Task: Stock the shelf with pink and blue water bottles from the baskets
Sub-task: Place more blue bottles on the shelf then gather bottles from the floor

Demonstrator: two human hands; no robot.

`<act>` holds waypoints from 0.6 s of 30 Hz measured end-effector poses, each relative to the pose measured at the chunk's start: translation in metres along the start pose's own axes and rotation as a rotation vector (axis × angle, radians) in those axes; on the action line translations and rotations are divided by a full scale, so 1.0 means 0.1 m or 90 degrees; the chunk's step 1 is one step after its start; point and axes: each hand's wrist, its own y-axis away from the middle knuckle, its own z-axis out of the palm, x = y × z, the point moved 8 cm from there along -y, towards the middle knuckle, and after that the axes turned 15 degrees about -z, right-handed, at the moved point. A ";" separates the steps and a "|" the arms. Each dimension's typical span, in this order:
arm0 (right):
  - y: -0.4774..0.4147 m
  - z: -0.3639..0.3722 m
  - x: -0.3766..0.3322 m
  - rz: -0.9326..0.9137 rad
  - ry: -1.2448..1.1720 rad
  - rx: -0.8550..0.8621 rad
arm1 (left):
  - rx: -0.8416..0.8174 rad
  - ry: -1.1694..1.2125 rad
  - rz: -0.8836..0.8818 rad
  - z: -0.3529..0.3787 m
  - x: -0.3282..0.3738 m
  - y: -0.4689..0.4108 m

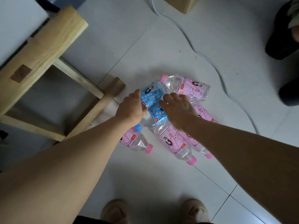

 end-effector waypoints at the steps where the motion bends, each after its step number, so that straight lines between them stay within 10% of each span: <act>1: -0.01 0.02 0.00 0.000 -0.004 -0.001 | -0.010 0.007 -0.005 0.00 0.00 -0.02; 18: 0.97 -0.84 -0.03 0.055 -0.044 -0.016 | -0.012 0.053 -0.177 -0.99 0.10 1.04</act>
